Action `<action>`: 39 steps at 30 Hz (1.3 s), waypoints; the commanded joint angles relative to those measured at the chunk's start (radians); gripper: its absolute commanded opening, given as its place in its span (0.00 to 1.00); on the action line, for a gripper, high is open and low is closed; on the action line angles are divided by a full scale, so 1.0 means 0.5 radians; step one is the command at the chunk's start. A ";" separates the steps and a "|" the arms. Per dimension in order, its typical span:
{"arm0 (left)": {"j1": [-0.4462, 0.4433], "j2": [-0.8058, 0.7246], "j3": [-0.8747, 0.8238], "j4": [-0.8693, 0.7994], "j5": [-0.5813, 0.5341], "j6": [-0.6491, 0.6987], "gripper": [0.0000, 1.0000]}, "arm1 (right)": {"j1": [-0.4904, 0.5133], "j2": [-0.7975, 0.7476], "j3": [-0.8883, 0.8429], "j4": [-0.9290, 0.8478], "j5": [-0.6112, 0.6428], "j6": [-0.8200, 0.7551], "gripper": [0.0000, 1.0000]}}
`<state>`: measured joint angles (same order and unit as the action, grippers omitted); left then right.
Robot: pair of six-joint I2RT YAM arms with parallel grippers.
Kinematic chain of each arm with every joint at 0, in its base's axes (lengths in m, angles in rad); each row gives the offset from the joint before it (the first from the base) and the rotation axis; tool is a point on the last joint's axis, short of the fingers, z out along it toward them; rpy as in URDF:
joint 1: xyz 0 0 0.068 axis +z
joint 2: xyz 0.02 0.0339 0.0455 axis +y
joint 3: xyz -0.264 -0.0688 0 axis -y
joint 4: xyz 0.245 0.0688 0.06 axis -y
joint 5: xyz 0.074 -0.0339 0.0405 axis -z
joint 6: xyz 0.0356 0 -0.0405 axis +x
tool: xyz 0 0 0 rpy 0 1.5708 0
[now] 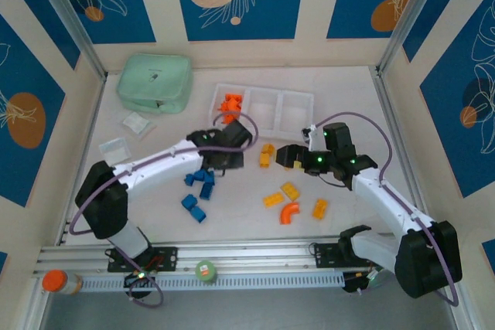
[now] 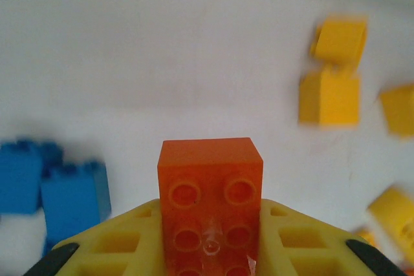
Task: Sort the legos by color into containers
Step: Place the lego in the container.
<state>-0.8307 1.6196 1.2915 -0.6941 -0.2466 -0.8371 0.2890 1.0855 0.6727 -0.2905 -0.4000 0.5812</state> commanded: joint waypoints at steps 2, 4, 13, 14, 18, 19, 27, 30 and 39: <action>0.208 0.288 0.469 0.035 0.050 0.409 0.31 | 0.003 0.030 0.102 0.015 0.043 0.002 0.99; 0.298 0.440 0.660 0.014 0.095 0.493 0.31 | -0.003 0.049 0.128 -0.003 0.054 -0.009 0.99; 0.590 1.014 1.228 0.070 0.070 0.661 0.30 | -0.029 0.121 0.205 -0.026 0.061 -0.033 0.99; 0.611 1.087 1.292 0.058 0.091 0.670 0.30 | -0.031 0.125 0.213 -0.029 0.055 -0.036 0.99; 0.652 1.249 1.496 -0.041 0.106 0.691 0.38 | -0.033 0.124 0.238 -0.043 0.061 -0.038 0.99; 0.660 1.253 1.511 -0.058 0.120 0.684 0.42 | -0.032 0.124 0.246 -0.049 0.053 -0.044 0.99; 0.645 0.986 1.342 -0.034 0.273 0.693 0.54 | -0.040 0.092 0.265 -0.168 0.064 -0.102 0.99; 0.588 0.821 1.155 -0.002 0.352 0.684 0.57 | -0.045 0.059 0.265 -0.252 0.081 -0.116 0.99; 0.226 0.310 0.537 0.072 0.402 0.647 0.60 | -0.074 -0.082 0.211 -0.493 0.110 -0.065 0.99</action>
<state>-0.6651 1.8309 1.6314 -0.6586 -0.0700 -0.5068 0.2569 1.0786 0.7795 -0.4641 -0.3401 0.5430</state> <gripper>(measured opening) 0.596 0.990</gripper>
